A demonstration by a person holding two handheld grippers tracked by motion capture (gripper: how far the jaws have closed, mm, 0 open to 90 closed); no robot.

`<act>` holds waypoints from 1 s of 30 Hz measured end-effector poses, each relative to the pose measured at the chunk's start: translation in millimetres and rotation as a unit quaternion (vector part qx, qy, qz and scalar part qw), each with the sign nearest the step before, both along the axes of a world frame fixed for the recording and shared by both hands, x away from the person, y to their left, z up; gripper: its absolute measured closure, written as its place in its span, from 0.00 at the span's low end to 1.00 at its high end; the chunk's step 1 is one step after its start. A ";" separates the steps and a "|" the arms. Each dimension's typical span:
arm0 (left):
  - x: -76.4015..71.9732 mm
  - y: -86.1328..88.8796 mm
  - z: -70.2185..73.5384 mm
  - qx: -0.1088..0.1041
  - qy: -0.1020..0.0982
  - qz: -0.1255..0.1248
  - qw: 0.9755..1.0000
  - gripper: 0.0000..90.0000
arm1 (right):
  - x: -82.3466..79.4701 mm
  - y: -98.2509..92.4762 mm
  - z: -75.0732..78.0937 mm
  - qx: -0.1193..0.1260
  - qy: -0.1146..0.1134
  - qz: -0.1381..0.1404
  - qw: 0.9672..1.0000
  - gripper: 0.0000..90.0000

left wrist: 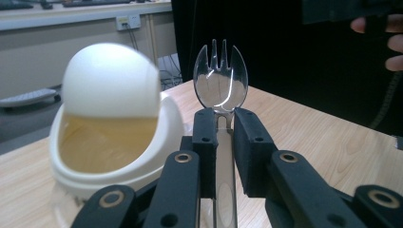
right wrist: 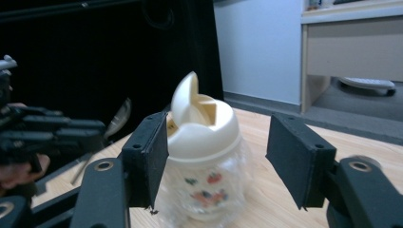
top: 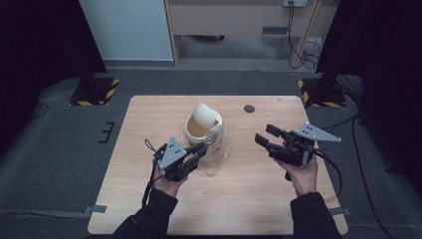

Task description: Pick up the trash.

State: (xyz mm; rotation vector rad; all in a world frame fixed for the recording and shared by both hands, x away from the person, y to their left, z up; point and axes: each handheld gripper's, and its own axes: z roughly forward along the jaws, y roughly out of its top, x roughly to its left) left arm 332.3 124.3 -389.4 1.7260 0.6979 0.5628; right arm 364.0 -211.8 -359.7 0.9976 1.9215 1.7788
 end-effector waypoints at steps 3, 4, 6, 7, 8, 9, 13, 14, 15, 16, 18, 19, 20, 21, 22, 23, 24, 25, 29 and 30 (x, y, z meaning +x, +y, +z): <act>-1.4 -9.2 -0.9 0.006 -0.005 -0.009 1.000 0.88 | -0.1 8.7 3.5 0.007 0.003 0.012 1.000 0.46; -1.7 -11.4 -1.4 0.007 -0.005 -0.011 1.000 0.88 | -0.4 11.2 4.0 0.010 0.004 0.016 1.000 0.47; -2.3 -17.8 -3.0 0.008 -0.005 -0.017 1.000 0.88 | -0.9 14.4 4.0 0.021 0.009 0.025 0.999 0.48; -2.5 -20.0 -3.4 0.009 -0.005 -0.019 1.000 0.88 | -1.1 16.4 3.7 0.022 0.012 0.029 0.999 0.49; -2.8 -23.5 -4.0 0.011 -0.007 -0.022 1.000 0.87 | -1.5 17.7 3.6 0.022 0.012 0.031 0.999 0.49; -3.1 -25.7 -4.2 0.011 -0.007 -0.024 1.000 0.88 | -2.1 19.5 3.0 0.022 0.012 0.035 0.999 0.49; -4.3 -37.5 -4.1 0.014 -0.012 -0.035 0.999 0.87 | -2.6 24.6 0.0 0.022 0.022 0.043 0.999 0.51; -4.8 -40.5 -3.8 0.014 -0.014 -0.037 0.999 0.87 | -2.6 25.5 -0.6 0.023 0.023 0.045 0.998 0.52; -5.2 -43.8 -3.1 0.014 -0.015 -0.041 0.999 0.87 | -2.7 26.8 -1.6 0.022 0.026 0.047 0.998 0.52; -5.2 -43.8 -3.1 0.014 -0.015 -0.041 0.999 0.87 | -2.6 28.2 -2.8 0.021 0.028 0.050 0.998 0.53; -6.2 -51.0 -1.7 0.011 -0.018 -0.048 0.999 0.88 | -2.5 30.1 -4.5 0.020 0.033 0.054 0.998 0.56; -6.4 -52.6 -1.4 0.010 -0.019 -0.050 0.999 0.87 | -2.4 31.6 -5.5 0.022 0.037 0.057 0.997 0.57; -6.8 -54.3 -1.0 0.012 -0.020 -0.052 0.998 0.87 | -2.1 32.1 -6.2 0.022 0.039 0.059 0.997 0.58; -7.2 -55.7 -0.7 0.012 -0.022 -0.053 0.998 0.87 | -1.8 32.7 -6.8 0.023 0.043 0.061 0.997 0.59; -7.6 -56.6 -0.3 0.012 -0.023 -0.054 0.998 0.87 | -1.3 32.9 -7.5 0.024 0.046 0.063 0.997 0.62; -8.0 -57.2 0.1 0.011 -0.023 -0.055 0.998 0.87 | -1.0 32.9 -8.1 0.027 0.052 0.065 0.996 0.65; -8.1 -57.3 0.2 0.009 -0.023 -0.055 0.998 0.87 | -0.4 32.4 -9.2 0.033 0.061 0.069 0.995 0.70; -8.0 -57.3 0.3 0.007 -0.022 -0.056 0.998 0.87 | 0.1 32.1 -10.0 0.037 0.067 0.073 0.994 0.74; -7.5 -56.7 -0.7 0.003 -0.015 -0.059 0.998 0.88 | 1.7 31.4 -12.4 0.058 0.091 0.092 0.990 0.94; -8.0 -56.0 -1.0 0.002 -0.013 -0.061 0.998 0.88 | 1.8 31.2 -12.4 0.061 0.093 0.095 0.989 0.94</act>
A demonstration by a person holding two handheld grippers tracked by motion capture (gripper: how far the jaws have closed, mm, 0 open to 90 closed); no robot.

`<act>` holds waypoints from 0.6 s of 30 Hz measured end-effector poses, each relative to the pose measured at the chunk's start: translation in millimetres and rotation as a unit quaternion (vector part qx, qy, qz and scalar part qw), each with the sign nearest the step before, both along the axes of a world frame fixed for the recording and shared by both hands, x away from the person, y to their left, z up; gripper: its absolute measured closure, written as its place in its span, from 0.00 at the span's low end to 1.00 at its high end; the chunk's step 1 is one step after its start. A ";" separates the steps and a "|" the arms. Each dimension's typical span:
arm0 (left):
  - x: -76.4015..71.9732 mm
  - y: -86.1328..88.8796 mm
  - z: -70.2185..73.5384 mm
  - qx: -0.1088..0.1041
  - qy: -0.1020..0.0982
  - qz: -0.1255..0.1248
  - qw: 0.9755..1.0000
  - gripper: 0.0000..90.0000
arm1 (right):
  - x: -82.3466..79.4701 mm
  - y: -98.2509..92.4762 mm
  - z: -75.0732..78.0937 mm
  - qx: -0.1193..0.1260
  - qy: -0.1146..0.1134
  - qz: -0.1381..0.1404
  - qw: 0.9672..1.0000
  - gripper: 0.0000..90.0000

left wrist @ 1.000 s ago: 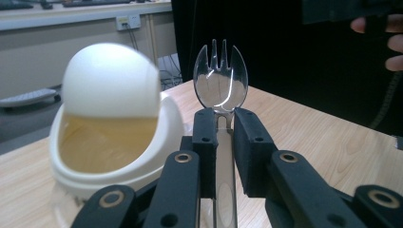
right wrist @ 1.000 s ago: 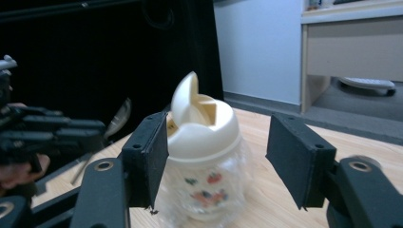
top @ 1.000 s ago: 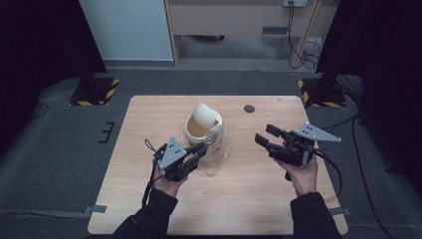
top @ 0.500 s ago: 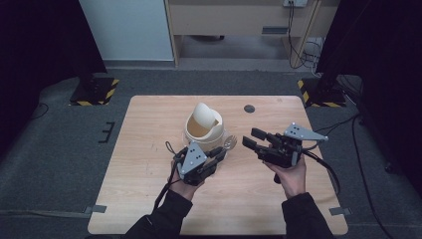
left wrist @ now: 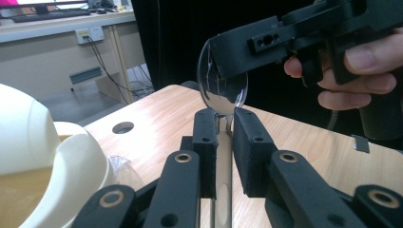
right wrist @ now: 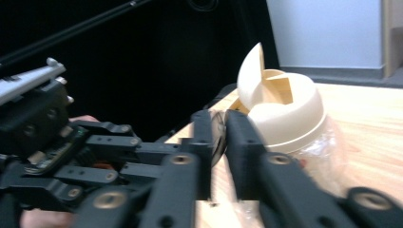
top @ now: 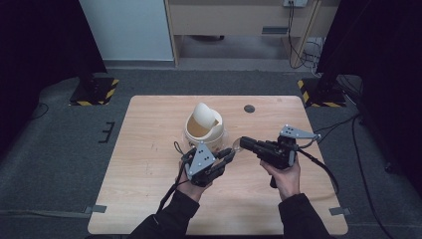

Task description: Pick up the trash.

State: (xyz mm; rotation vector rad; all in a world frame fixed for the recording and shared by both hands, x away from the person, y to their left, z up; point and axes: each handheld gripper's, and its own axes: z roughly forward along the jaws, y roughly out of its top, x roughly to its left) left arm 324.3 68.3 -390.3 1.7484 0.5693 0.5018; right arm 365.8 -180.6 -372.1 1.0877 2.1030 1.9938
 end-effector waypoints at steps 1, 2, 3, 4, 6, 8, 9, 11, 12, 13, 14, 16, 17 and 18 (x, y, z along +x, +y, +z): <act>-1.0 1.8 -0.1 -0.003 0.003 -0.003 1.000 0.88 | 0.1 -0.1 0.2 0.001 0.003 0.003 1.000 0.95; -2.1 3.8 -0.2 -0.005 0.006 -0.004 1.000 0.87 | -0.3 -0.1 0.4 0.001 0.004 0.005 1.000 0.96; -3.0 6.0 -0.1 -0.005 0.009 -0.004 1.000 0.84 | -0.6 -0.2 0.5 0.002 0.003 0.008 1.000 0.97; -3.0 6.0 -0.1 -0.005 0.009 -0.004 1.000 0.83 | -0.6 -0.2 0.5 0.002 0.003 0.008 1.000 0.97; -7.9 19.8 -0.9 0.004 0.014 0.002 1.000 0.78 | -1.8 0.2 2.5 -0.004 -0.006 0.011 1.000 0.98; -10.2 37.8 -3.2 0.013 0.022 0.017 1.000 0.73 | -2.8 0.2 4.7 -0.012 -0.014 0.008 1.000 0.98; -10.5 45.2 -4.4 0.012 0.028 0.021 0.999 0.72 | -2.7 -1.0 5.9 -0.008 -0.017 0.006 1.000 0.98; -10.4 66.2 -8.1 0.010 0.047 0.039 0.998 0.67 | -2.1 -3.8 7.7 -0.010 -0.021 -0.003 1.000 0.98; -10.2 77.2 -10.6 0.013 0.054 0.049 0.997 0.65 | -1.9 -5.0 8.4 -0.011 -0.022 -0.007 1.000 0.98; -10.0 91.1 -14.7 0.018 0.060 0.064 0.996 0.63 | -1.7 -6.7 9.6 -0.012 -0.025 -0.011 1.000 0.98; -9.3 99.3 -17.7 0.021 0.067 0.072 0.995 0.60 | -1.7 -9.0 11.4 -0.013 -0.031 -0.017 0.999 0.98; -7.9 110.2 -22.0 0.023 0.080 0.085 0.993 0.53 | -1.8 -12.8 14.3 -0.012 -0.038 -0.025 0.999 0.98; -3.9 130.4 -32.2 0.017 0.110 0.110 0.988 0.46 | -1.9 -15.3 16.3 -0.012 -0.045 -0.033 0.998 0.98; -1.5 139.1 -37.5 0.016 0.131 0.122 0.984 0.41 | -2.2 -16.8 17.6 -0.013 -0.048 -0.037 0.998 0.98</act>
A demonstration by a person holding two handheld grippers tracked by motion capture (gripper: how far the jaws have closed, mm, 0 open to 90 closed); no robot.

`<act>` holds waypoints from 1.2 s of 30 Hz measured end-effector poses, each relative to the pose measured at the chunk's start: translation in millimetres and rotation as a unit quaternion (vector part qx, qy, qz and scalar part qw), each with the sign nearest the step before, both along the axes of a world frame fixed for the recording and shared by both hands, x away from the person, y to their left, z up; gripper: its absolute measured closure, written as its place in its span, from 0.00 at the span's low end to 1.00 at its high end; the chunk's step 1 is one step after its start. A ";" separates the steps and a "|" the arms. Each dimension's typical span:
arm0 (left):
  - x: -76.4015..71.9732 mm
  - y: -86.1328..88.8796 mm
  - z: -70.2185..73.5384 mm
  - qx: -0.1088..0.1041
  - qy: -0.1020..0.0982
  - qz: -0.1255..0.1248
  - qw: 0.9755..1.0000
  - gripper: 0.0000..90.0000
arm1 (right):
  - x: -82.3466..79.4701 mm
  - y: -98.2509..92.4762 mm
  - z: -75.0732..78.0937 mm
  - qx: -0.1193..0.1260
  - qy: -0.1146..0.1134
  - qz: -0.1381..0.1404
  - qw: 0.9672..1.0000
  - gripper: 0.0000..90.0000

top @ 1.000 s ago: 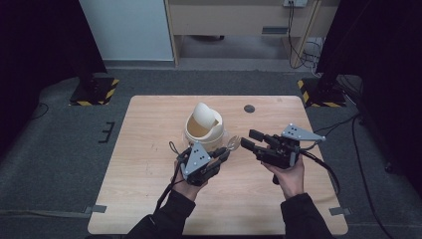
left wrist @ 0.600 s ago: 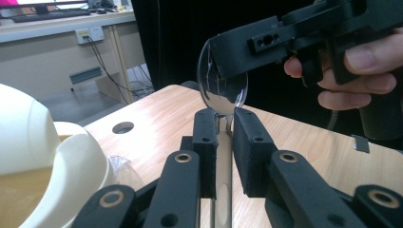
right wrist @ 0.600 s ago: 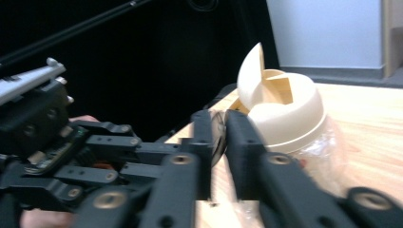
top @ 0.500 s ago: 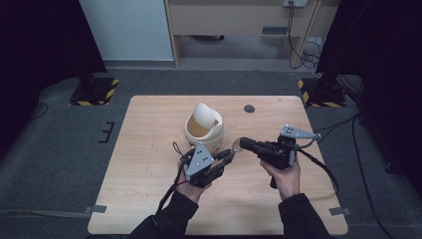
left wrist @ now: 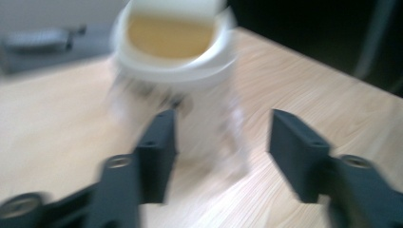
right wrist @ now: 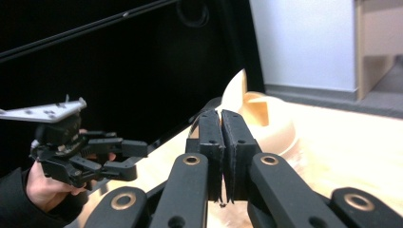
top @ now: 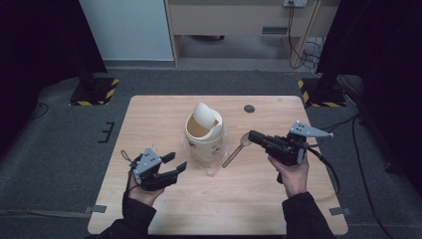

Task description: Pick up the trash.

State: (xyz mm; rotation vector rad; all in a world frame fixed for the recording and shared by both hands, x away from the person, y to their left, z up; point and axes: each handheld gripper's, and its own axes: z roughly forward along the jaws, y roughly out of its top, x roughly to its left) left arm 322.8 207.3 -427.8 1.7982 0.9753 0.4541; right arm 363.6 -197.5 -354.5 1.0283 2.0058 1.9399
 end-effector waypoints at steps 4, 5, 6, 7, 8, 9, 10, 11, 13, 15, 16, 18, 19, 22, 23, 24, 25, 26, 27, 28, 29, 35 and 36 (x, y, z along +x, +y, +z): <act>6.1 25.9 -23.8 0.029 0.034 0.034 0.998 0.31 | -1.1 -3.3 7.6 -0.014 -0.024 -0.022 0.999 0.98; 7.6 30.4 -30.0 0.033 0.043 0.039 0.998 0.29 | -1.3 -3.0 9.9 -0.016 -0.029 -0.025 0.999 0.98; 9.3 33.9 -35.3 0.034 0.054 0.047 0.997 0.26 | -1.0 -2.3 12.0 -0.019 -0.036 -0.028 0.999 0.98; 11.4 37.1 -39.4 0.039 0.063 0.050 0.996 0.23 | -0.9 -1.3 14.4 -0.021 -0.040 -0.031 0.998 0.98; 11.4 37.1 -39.4 0.039 0.063 0.050 0.996 0.21 | -0.4 -0.1 16.5 -0.021 -0.046 -0.032 0.998 0.98; 14.4 41.4 -45.2 0.056 0.066 0.056 0.995 0.19 | -0.2 1.6 19.4 -0.023 -0.051 -0.035 0.998 0.98; 14.4 41.4 -45.2 0.056 0.066 0.056 0.995 0.19 | -0.2 1.6 19.4 -0.023 -0.051 -0.035 0.998 0.98; 16.8 44.3 -50.5 0.065 0.074 0.060 0.993 0.19 | -0.3 4.9 24.0 -0.024 -0.062 -0.039 0.997 0.98; 18.1 45.0 -53.2 0.062 0.080 0.062 0.993 0.18 | -0.3 6.2 25.6 -0.023 -0.065 -0.040 0.997 0.98; 22.5 45.9 -59.7 0.063 0.105 0.057 0.991 0.18 | 1.0 11.7 32.5 -0.029 -0.080 -0.047 0.995 0.98; 23.8 45.2 -61.4 0.071 0.113 0.056 0.990 0.17 | 1.8 13.7 34.5 -0.030 -0.084 -0.049 0.995 0.98; 25.1 43.4 -62.9 0.087 0.114 0.053 0.988 0.17 | 4.3 18.1 38.4 -0.028 -0.088 -0.053 0.994 0.98; 25.8 42.4 -63.7 0.097 0.112 0.050 0.988 0.16 | 5.7 20.3 40.1 -0.028 -0.090 -0.053 0.994 0.98; 27.8 41.0 -65.7 0.110 0.108 0.047 0.987 0.15 | 10.8 27.6 44.9 -0.029 -0.096 -0.058 0.993 0.98; 28.3 41.1 -66.3 0.108 0.109 0.047 0.987 0.15 | 12.1 29.8 46.3 -0.029 -0.096 -0.058 0.993 0.98; 28.3 41.1 -66.3 0.108 0.109 0.047 0.987 0.15 | 13.4 31.4 47.1 -0.027 -0.099 -0.059 0.993 0.98; 29.3 42.3 -67.5 0.104 0.114 0.049 0.987 0.15 | 15.2 34.3 48.8 -0.026 -0.099 -0.058 0.993 0.98; 29.5 42.9 -67.4 0.103 0.115 0.050 0.987 0.15 | 16.9 36.9 50.1 -0.027 -0.102 -0.059 0.993 0.98; 29.4 43.4 -66.9 0.102 0.113 0.050 0.987 0.15 | 18.4 39.7 51.5 -0.028 -0.105 -0.060 0.992 0.98; 29.3 44.0 -65.8 0.101 0.111 0.051 0.987 0.15 | 20.0 42.4 52.6 -0.029 -0.110 -0.062 0.992 0.98; 29.0 44.2 -64.9 0.099 0.109 0.051 0.988 0.15 | 21.3 45.6 53.6 -0.029 -0.115 -0.063 0.991 0.98; 28.9 43.0 -63.5 0.099 0.106 0.047 0.988 0.15 | 27.2 69.5 56.2 -0.046 -0.132 -0.065 0.988 0.98; 28.8 42.7 -63.4 0.101 0.105 0.045 0.988 0.15 | 28.3 74.9 56.7 -0.050 -0.137 -0.065 0.987 0.98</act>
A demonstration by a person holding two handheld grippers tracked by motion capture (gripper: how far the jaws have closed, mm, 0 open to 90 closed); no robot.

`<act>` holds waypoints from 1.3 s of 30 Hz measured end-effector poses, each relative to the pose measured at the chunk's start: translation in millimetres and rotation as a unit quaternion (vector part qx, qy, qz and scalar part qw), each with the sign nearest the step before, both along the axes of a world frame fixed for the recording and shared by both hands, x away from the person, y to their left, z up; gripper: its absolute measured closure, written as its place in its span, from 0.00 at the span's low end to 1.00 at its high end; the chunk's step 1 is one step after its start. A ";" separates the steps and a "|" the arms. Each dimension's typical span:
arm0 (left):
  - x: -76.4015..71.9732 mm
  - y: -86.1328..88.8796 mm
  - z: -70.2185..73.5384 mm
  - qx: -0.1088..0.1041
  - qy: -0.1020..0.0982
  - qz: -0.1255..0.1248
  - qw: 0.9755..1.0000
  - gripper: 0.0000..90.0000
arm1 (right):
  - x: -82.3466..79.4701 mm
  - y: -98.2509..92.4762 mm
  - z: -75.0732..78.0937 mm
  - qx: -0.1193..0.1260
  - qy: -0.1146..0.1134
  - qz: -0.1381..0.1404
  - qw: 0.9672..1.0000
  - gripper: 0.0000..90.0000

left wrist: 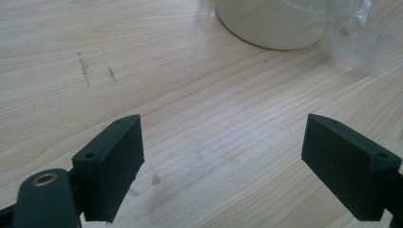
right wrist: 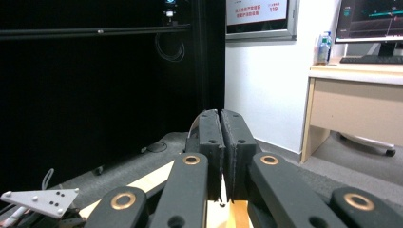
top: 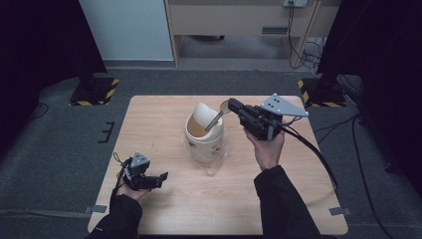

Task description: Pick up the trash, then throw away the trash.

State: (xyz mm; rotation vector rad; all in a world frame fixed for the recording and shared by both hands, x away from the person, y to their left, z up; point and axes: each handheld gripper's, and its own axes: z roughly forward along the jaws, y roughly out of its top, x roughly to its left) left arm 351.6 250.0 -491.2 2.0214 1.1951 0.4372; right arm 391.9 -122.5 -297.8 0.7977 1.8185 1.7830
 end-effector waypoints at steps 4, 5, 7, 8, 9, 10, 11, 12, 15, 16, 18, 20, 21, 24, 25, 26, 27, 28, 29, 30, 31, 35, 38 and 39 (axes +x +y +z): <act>-0.4 -0.5 1.1 -0.002 -0.003 -0.001 1.000 0.15 | 3.6 15.2 1.1 -0.008 -0.008 -0.002 1.000 0.98; -0.3 -0.4 1.1 -0.002 -0.003 -0.002 1.000 0.15 | 5.0 20.2 1.3 -0.011 -0.009 -0.003 1.000 0.98; 0.0 -0.3 0.7 -0.003 -0.001 -0.002 1.000 0.15 | 7.0 27.8 1.5 -0.019 -0.013 -0.003 1.000 0.98; 0.1 -0.3 0.6 -0.003 -0.001 -0.002 1.000 0.15 | 8.1 31.2 1.4 -0.023 -0.014 -0.004 1.000 0.98; 0.2 -0.3 0.6 -0.002 -0.001 -0.003 1.000 0.15 | 8.9 33.6 1.2 -0.028 -0.015 -0.006 0.999 0.98; 0.2 -0.4 0.9 -0.002 -0.001 -0.004 1.000 0.15 | 10.0 36.8 0.8 -0.033 -0.017 -0.009 0.999 0.98; 0.1 -0.5 1.1 -0.003 -0.002 -0.004 1.000 0.15 | 11.4 40.5 -0.1 -0.036 -0.019 -0.010 0.999 0.98; -0.2 -0.6 1.6 -0.002 -0.002 -0.005 1.000 0.15 | 12.2 42.6 -0.8 -0.039 -0.020 -0.011 0.999 0.98; -0.8 -0.7 1.9 -0.001 -0.003 -0.005 1.000 0.15 | 15.5 51.2 -5.8 -0.049 -0.022 -0.016 0.998 0.97; -0.9 -0.7 2.2 -0.001 -0.004 -0.005 1.000 0.15 | 16.5 52.8 -7.5 -0.050 -0.021 -0.018 0.998 0.98; -0.9 -0.9 2.8 -0.002 -0.006 -0.006 1.000 0.15 | 18.9 56.5 -12.4 -0.059 -0.021 -0.022 0.998 0.97; -0.6 -0.9 2.4 -0.001 -0.005 -0.006 1.000 0.15 | 20.0 59.9 -16.9 -0.070 -0.024 -0.026 0.997 0.97; -0.6 -0.9 2.2 -0.001 -0.004 -0.006 1.000 0.15 | 20.9 62.1 -19.2 -0.075 -0.023 -0.027 0.997 0.97; -0.5 -1.6 2.4 -0.001 -0.004 -0.005 1.000 0.15 | 23.9 66.3 -23.8 -0.081 -0.017 -0.026 0.996 0.97; -0.8 -2.0 2.8 0.000 -0.005 -0.005 1.000 0.15 | 25.1 67.8 -25.7 -0.084 -0.017 -0.027 0.996 0.97; -1.1 -2.1 3.3 0.002 -0.006 -0.007 1.000 0.15 | 25.8 68.6 -26.8 -0.085 -0.016 -0.028 0.996 0.97; -1.3 -2.3 3.2 0.002 -0.006 -0.008 1.000 0.15 | 26.4 69.8 -28.3 -0.087 -0.015 -0.029 0.996 0.97; -1.4 -2.3 3.0 0.002 -0.005 -0.007 1.000 0.15 | 26.9 71.2 -30.2 -0.093 -0.016 -0.031 0.995 0.97; -1.3 -2.1 2.6 0.002 -0.004 -0.007 1.000 0.15 | 27.3 72.2 -31.5 -0.097 -0.018 -0.033 0.995 0.97; -1.0 -1.9 2.3 0.002 -0.004 -0.007 1.000 0.15 | 28.1 73.4 -33.4 -0.104 -0.018 -0.035 0.994 0.98; -0.8 -1.8 2.3 0.001 -0.003 -0.006 1.000 0.15 | 29.0 74.4 -34.9 -0.108 -0.018 -0.038 0.993 0.97; -0.8 -1.2 2.8 -0.001 -0.005 -0.006 1.000 0.15 | 33.0 78.0 -41.0 -0.122 -0.016 -0.042 0.992 0.97; -0.8 -1.2 2.9 -0.001 -0.005 -0.006 1.000 0.15 | 34.3 82.8 -47.1 -0.131 -0.014 -0.041 0.990 0.97; -0.7 -1.4 2.8 0.000 -0.004 -0.006 1.000 0.15 | 34.5 84.8 -49.7 -0.136 -0.015 -0.040 0.990 0.97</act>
